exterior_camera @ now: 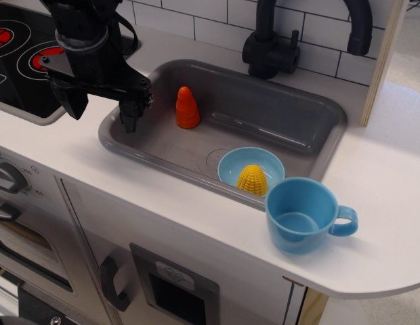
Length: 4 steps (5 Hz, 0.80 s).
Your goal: Take corn out of bowl sink
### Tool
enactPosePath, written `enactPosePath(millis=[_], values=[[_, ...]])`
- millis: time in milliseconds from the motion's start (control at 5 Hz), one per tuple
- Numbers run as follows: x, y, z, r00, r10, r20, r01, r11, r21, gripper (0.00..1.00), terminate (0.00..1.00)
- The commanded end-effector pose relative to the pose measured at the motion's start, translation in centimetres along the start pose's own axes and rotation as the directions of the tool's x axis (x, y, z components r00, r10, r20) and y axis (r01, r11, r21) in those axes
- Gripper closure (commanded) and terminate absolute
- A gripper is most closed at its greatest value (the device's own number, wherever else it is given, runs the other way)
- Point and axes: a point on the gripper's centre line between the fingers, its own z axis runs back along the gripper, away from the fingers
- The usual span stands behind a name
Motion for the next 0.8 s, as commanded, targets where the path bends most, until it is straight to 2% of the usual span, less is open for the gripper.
enactPosePath(millis=[0, 200, 600], values=[[0.0, 0.0, 0.0, 1.000, 0.000, 0.000, 0.000, 1.000, 0.000, 0.00, 0.00], [1.7, -2.8, 0.2, 0.996, 0.076, -0.038, -0.076, 0.997, -0.016, 0.00, 0.00], [4.1, -7.9, 0.1, 0.995, 0.091, -0.032, -0.092, 0.995, -0.038, 0.00, 0.00]])
